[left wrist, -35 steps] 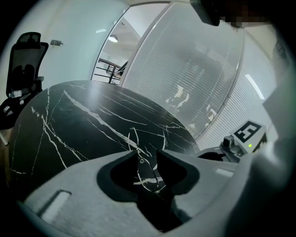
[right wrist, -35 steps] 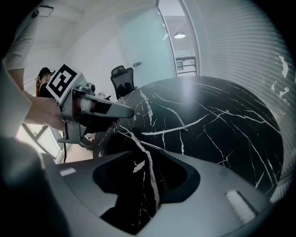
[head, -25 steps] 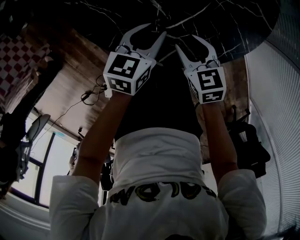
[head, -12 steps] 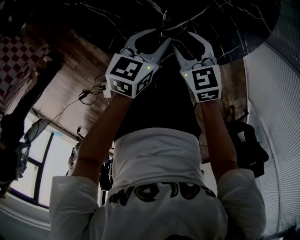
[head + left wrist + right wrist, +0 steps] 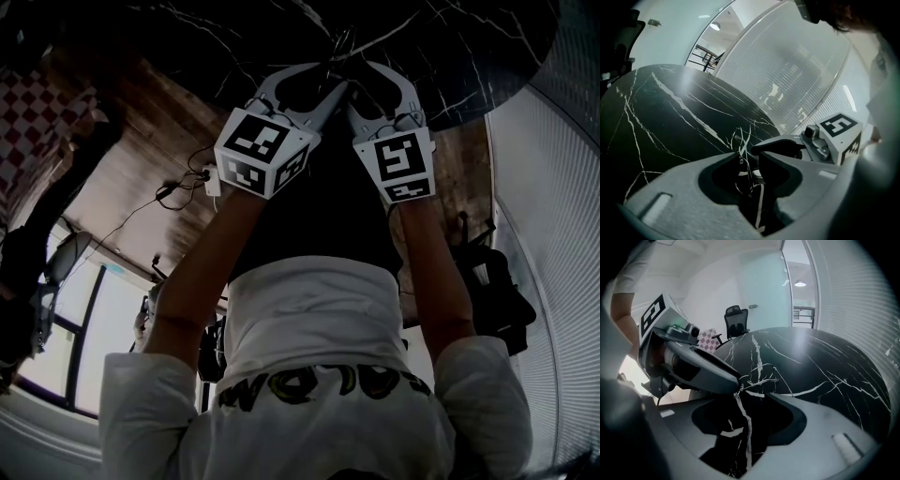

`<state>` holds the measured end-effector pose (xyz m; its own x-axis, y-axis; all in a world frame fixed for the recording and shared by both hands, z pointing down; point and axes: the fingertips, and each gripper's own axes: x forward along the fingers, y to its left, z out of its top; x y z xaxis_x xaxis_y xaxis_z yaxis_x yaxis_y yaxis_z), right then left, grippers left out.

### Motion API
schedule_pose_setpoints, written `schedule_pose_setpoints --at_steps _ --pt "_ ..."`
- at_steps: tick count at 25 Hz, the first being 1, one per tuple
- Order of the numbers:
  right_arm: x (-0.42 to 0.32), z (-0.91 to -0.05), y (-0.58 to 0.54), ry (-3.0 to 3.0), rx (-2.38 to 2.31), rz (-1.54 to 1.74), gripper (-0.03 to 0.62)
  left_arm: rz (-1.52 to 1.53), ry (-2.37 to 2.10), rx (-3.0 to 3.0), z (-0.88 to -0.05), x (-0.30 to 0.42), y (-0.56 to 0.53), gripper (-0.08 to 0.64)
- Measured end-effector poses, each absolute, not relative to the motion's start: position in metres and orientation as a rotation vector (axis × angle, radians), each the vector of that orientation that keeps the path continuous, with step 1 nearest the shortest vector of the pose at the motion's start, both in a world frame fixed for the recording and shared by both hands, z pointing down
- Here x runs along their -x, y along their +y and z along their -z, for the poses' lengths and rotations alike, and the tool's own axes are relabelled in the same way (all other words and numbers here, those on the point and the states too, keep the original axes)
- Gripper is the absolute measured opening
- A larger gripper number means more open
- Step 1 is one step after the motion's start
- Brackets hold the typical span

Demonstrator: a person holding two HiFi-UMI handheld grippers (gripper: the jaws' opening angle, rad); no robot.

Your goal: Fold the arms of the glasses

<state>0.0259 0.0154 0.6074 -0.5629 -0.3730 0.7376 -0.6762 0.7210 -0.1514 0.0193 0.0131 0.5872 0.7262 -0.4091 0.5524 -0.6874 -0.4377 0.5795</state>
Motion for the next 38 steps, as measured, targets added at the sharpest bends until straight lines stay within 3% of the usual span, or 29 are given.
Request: schedule_pose_setpoints --at_steps 18,38 --pt "-0.091 -0.597 0.008 -2.142 -0.902 -0.483 0.212 -0.407 -0.867 -2.074 -0.585 -0.015 0.01 0.135" --pt "-0.105 -0.609 0.011 -2.101 -0.905 -0.475 0.212 -0.398 -0.843 -2.051 -0.591 -0.028 0.015 0.135"
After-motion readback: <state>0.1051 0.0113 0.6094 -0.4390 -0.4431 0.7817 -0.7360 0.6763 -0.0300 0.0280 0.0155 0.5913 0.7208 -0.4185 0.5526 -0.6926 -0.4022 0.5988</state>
